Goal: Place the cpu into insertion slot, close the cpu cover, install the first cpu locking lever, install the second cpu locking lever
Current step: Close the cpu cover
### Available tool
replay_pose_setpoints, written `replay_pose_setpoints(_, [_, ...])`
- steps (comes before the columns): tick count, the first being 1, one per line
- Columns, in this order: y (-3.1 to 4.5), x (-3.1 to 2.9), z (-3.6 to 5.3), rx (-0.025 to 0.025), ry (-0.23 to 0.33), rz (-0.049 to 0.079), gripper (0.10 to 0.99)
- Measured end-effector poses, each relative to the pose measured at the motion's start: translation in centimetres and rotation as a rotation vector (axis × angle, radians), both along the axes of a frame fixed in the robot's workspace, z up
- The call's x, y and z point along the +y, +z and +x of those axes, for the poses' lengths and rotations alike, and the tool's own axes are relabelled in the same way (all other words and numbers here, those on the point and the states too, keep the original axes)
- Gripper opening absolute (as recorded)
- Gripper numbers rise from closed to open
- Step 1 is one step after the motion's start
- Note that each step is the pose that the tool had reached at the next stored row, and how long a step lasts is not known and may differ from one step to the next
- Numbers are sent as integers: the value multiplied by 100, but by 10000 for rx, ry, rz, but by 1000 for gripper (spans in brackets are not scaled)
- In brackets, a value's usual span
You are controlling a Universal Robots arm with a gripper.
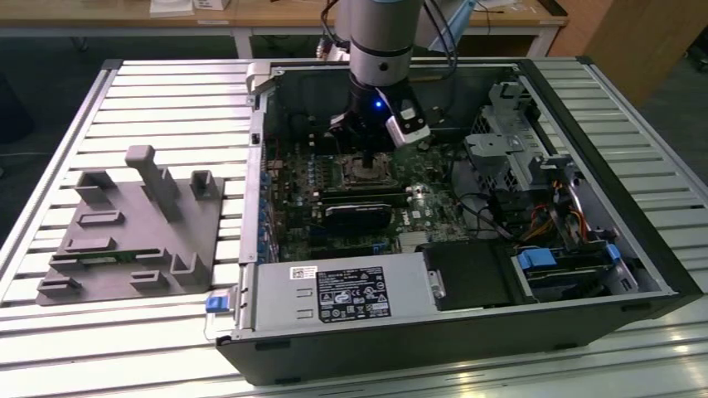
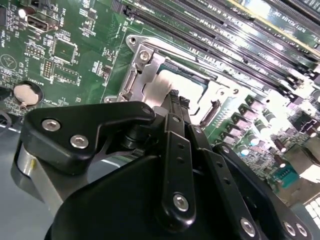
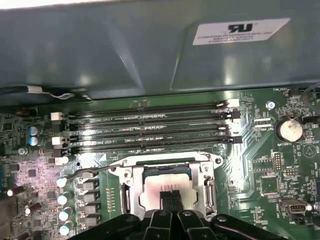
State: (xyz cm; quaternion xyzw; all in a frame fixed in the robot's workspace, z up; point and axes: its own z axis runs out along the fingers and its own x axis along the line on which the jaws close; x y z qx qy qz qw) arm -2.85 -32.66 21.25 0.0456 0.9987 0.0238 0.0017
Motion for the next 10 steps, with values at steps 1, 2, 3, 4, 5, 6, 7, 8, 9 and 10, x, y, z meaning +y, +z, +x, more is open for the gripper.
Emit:
replay_pose_setpoints(1, [18, 0, 0, 0, 0, 1, 106])
replay_pose_setpoints(2, [39, 0, 0, 0, 0, 1, 106])
replay_pose_setpoints(3, [65, 0, 0, 0, 1, 0, 106])
replay_pose_setpoints(4, [88, 0, 0, 0, 0, 0, 106])
replay_pose_setpoints(5, [110, 0, 0, -1, 0, 2, 106])
replay_pose_setpoints(6, [134, 0, 0, -1, 0, 1, 106])
replay_pose_setpoints(7, [157, 0, 0, 0, 1, 0, 106])
replay_pose_setpoints(8, [181, 0, 0, -1, 0, 1, 106])
replay_pose_setpoints(9, [206, 0, 0, 0, 0, 1, 106])
replay_pose_setpoints(10, [224, 0, 0, 0, 1, 0, 106])
